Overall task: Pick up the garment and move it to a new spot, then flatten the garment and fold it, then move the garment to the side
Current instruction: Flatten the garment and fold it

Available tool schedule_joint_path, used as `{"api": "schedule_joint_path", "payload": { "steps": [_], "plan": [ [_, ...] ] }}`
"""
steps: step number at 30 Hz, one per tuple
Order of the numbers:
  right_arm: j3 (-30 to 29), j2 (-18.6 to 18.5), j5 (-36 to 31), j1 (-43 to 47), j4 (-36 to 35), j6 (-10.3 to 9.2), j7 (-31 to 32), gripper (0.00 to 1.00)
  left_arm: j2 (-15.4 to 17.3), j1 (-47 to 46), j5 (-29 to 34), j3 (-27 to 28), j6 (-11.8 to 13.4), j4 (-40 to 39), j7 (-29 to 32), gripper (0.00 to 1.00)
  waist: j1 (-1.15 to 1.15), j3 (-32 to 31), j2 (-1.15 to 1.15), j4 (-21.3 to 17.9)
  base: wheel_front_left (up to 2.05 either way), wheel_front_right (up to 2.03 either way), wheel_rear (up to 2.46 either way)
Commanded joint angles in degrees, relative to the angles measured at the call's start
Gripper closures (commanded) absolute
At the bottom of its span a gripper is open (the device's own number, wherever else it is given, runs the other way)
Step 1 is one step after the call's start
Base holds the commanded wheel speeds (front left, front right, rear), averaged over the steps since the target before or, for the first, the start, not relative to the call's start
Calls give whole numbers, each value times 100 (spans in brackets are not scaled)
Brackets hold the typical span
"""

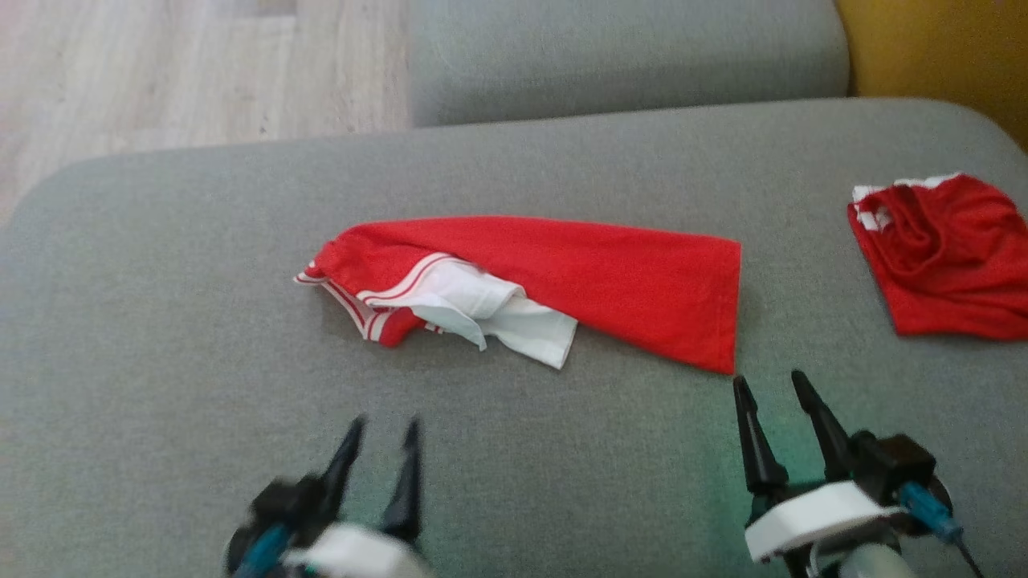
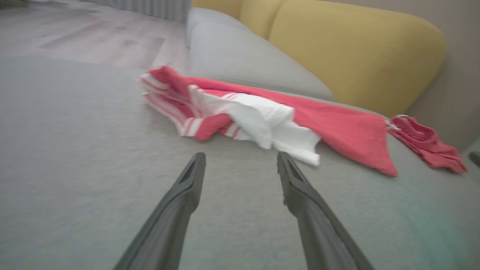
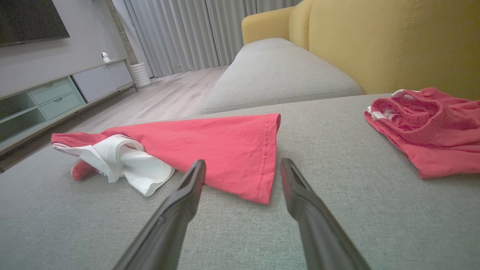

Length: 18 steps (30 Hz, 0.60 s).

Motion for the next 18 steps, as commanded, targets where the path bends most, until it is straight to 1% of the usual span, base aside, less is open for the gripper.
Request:
{"api": "schedule_joint_path", "payload": {
  "steps": [1,5,7,13,18],
  "plan": [
    [126,-22,-59,-354,-202,17,-41,0,-33,-458,51,154,-27,-119,12,0,0,118,0,-59,0,0,0],
    [211,-22,-89,-568,-260,17,-21,0,-429,-1159,44,-140,-204,374,382,0,0,424,0,-246,0,0,0],
    [265,-22,-95,-688,-274,17,-21,0,-540,-1519,50,-208,-274,734,504,0,0,584,0,-368,0,0,0],
    [308,-22,-78,-958,-260,17,-49,0,-728,-2330,-85,-111,-362,1835,522,0,0,947,0,-713,0,0,0],
    [294,-22,-50,-1062,-197,17,-83,0,-799,-2757,-159,-45,-410,2476,353,0,0,1113,0,-905,0,0,0]
  ]
}}
